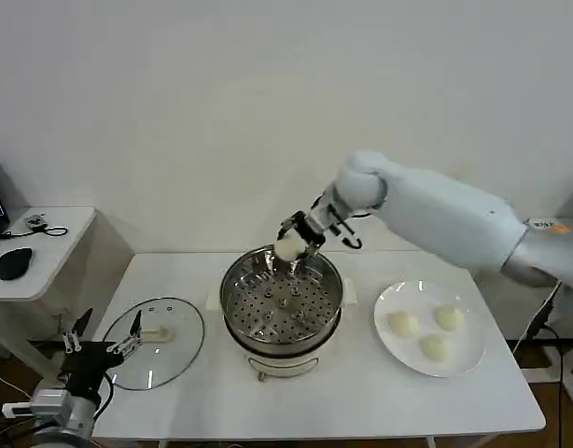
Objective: Take steamed baozi put them in steamer then cover it.
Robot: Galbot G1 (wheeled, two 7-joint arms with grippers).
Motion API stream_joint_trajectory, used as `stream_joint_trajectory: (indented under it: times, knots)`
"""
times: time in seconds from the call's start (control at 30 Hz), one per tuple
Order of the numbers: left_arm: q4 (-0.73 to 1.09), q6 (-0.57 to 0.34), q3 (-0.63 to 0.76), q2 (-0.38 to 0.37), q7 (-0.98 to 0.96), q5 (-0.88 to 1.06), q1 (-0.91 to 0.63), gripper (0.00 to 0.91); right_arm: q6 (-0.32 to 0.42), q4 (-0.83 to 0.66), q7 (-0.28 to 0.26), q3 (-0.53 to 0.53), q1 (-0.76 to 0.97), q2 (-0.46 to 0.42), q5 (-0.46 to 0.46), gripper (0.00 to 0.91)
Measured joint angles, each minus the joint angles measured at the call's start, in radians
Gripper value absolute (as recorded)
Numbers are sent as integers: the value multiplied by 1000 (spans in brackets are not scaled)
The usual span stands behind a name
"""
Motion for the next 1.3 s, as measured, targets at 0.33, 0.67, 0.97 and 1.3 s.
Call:
stream_joint_trajectory:
  times: [0.33, 0.67, 0.97, 1.3]
  knots:
    - [-3, -4, 9, -13, -1, 10, 0, 907, 112, -49, 28, -40, -26, 72, -144, 665]
    - [8, -7, 11, -7, -4, 7, -7, 907, 193, -111, 57, -48, -53, 122, -241, 665]
    - [16, -7, 9, -4, -3, 7, -10, 907, 249, -176, 80, -46, -77, 158, -293, 907]
    - [17, -14, 6, -10, -7, 4, -5, 907, 264, -209, 85, -46, -69, 169, -295, 907]
